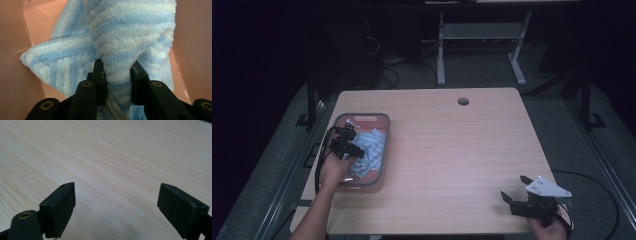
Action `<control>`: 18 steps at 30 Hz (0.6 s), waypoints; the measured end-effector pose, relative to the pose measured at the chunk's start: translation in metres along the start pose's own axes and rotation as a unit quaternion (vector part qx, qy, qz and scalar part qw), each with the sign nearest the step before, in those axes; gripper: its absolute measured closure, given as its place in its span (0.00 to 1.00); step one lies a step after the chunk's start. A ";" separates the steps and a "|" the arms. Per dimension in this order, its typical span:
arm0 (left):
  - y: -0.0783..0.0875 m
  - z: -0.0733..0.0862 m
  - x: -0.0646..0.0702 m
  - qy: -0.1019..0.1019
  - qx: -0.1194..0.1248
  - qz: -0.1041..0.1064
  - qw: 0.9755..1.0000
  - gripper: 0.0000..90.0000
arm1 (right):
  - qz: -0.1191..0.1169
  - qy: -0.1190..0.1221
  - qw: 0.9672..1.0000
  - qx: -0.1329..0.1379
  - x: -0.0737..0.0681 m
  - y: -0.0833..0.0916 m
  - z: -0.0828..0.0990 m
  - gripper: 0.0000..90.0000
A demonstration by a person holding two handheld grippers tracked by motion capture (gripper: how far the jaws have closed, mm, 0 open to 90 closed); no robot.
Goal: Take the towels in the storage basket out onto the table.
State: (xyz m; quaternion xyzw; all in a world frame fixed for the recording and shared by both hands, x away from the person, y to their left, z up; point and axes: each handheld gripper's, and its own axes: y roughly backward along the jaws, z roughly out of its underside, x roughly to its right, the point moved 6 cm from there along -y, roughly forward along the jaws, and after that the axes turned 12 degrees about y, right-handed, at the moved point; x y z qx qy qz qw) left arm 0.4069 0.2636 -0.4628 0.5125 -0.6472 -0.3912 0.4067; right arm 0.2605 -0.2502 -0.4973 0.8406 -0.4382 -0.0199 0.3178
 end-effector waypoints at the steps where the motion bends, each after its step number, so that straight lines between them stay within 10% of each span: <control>1: 0.001 0.000 -0.001 0.003 0.001 0.007 1.000 0.80 | 0.000 -0.002 1.000 0.000 0.000 0.000 0.000 0.16; 18: 0.036 0.009 -0.009 0.018 0.042 0.103 0.994 0.81 | 0.004 -0.001 1.000 -0.003 0.002 0.001 0.001 0.16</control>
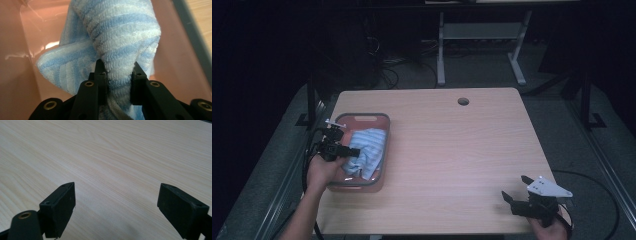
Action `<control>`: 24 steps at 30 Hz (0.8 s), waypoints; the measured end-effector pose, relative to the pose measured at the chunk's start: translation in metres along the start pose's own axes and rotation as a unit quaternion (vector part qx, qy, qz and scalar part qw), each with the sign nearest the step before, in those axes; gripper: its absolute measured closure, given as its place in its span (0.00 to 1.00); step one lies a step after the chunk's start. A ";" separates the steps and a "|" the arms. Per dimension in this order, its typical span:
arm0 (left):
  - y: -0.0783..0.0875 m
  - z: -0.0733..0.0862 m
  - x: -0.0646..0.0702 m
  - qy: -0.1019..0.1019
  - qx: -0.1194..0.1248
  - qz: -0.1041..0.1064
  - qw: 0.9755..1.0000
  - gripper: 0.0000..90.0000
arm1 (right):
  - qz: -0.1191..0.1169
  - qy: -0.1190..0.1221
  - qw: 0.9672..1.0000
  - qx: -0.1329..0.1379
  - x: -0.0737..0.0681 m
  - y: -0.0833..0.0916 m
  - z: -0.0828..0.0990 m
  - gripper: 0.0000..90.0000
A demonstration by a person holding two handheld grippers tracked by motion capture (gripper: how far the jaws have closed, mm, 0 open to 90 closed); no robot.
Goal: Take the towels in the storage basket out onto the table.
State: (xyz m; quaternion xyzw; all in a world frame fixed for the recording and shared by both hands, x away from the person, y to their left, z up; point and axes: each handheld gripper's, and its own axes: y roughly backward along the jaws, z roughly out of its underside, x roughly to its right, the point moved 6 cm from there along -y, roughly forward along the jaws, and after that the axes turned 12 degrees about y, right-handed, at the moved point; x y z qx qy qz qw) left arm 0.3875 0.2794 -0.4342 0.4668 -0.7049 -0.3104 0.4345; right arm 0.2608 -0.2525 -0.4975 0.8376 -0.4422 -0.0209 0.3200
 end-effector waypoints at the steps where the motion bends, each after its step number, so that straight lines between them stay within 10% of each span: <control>1: 0.002 0.000 0.000 0.003 0.004 0.005 1.000 0.81 | 0.000 0.000 1.000 0.000 0.000 0.000 0.000 0.16; 24: 0.044 -0.010 -0.003 0.028 0.063 0.080 0.994 0.81 | 0.005 -0.002 1.000 0.004 0.001 0.001 -0.001 0.16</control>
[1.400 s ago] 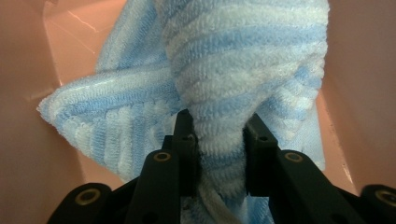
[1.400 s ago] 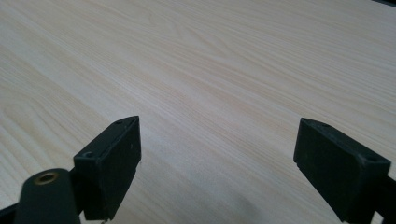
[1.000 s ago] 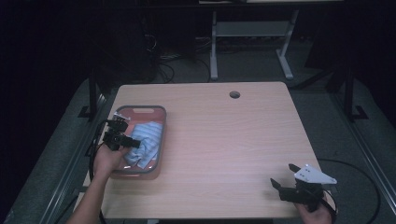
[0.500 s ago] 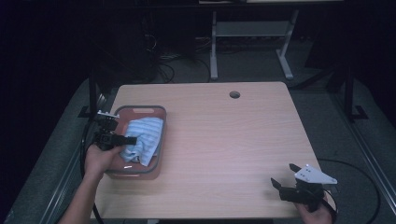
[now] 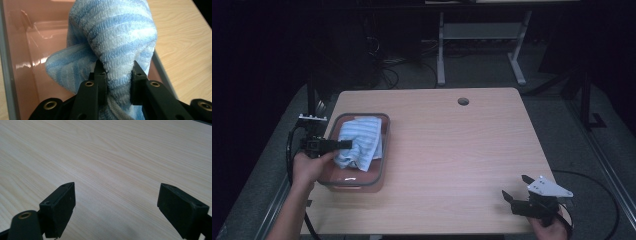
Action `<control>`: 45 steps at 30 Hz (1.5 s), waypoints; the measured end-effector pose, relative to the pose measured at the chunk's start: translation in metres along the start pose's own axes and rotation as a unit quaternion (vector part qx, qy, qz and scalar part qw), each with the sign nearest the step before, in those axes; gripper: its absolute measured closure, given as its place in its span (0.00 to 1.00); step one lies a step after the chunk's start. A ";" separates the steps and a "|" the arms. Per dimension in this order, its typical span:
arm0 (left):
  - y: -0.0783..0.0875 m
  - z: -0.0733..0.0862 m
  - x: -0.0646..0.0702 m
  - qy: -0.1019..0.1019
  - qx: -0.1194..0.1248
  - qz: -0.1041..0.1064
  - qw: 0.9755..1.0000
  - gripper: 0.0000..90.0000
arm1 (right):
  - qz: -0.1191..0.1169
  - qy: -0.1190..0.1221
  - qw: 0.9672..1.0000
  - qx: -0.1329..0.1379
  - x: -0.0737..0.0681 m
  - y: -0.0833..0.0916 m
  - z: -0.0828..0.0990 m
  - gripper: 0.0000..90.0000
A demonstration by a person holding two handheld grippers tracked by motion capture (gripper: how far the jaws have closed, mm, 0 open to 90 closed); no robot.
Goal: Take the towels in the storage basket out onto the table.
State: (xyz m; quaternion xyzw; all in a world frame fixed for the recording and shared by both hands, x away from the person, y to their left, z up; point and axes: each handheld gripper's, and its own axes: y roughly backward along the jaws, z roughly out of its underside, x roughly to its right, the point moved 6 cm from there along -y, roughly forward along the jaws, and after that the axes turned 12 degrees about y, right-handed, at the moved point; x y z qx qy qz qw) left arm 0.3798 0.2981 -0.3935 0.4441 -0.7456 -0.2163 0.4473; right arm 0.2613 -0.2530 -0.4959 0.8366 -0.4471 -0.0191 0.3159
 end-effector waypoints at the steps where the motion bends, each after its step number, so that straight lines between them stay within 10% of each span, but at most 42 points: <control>1: 0.002 -0.001 0.001 -0.001 0.001 -0.001 1.000 0.81 | 0.000 0.000 1.000 0.000 0.000 0.000 0.000 0.16; 22: 0.029 -0.020 0.033 -0.032 0.021 0.017 0.999 0.81 | 0.002 -0.003 1.000 0.001 0.001 0.001 -0.001 0.16; 45: 0.025 -0.030 0.061 -0.052 0.013 0.025 0.998 0.81 | 0.004 -0.005 1.000 0.001 0.003 0.002 0.001 0.16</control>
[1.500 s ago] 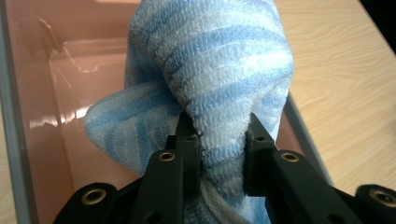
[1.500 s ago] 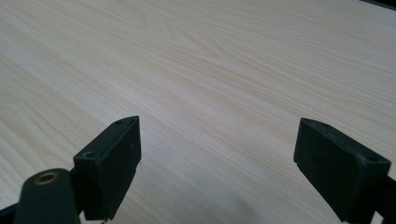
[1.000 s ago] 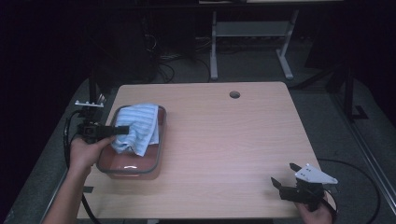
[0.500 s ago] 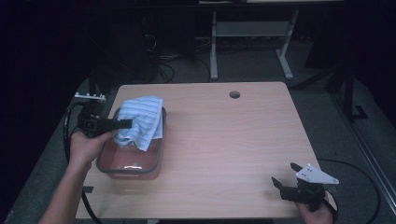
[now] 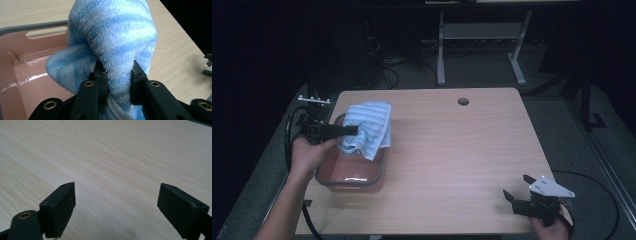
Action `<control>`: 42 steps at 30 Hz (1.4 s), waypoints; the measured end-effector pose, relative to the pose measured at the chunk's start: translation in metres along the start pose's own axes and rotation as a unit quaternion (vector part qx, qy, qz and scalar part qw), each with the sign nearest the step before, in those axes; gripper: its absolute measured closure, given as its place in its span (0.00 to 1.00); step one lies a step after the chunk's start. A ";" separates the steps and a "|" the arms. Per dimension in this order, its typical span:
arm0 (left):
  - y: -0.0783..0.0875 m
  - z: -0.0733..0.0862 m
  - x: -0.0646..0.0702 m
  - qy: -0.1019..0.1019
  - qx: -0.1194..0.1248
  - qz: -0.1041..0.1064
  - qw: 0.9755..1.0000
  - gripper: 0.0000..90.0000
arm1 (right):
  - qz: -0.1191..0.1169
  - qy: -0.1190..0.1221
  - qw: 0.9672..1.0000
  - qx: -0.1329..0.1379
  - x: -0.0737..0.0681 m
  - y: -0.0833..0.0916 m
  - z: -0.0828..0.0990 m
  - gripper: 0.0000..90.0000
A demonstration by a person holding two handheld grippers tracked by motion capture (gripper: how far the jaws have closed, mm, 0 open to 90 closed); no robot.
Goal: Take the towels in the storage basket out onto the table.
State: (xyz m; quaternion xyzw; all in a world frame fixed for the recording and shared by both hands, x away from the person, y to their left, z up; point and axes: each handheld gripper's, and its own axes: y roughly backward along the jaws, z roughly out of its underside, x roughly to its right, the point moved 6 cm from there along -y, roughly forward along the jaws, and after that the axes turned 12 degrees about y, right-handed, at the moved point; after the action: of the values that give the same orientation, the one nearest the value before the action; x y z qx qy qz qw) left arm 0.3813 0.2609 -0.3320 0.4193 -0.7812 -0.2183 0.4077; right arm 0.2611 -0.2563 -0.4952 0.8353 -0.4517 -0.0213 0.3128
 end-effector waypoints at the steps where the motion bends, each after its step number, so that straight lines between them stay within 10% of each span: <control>1: -0.001 0.000 0.001 0.001 -0.002 0.000 1.000 0.81 | -0.001 -0.002 1.000 0.000 0.000 0.000 0.000 0.16; 42: -0.053 -0.010 0.061 -0.051 -0.037 0.019 0.998 0.81 | 0.004 -0.004 1.000 0.006 0.002 0.004 0.000 0.16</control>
State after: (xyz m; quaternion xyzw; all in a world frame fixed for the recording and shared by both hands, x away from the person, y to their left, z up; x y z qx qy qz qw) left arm 0.3958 0.1813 -0.3344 0.3774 -0.8001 -0.2608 0.3865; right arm 0.2596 -0.2598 -0.4925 0.8353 -0.4562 -0.0208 0.3061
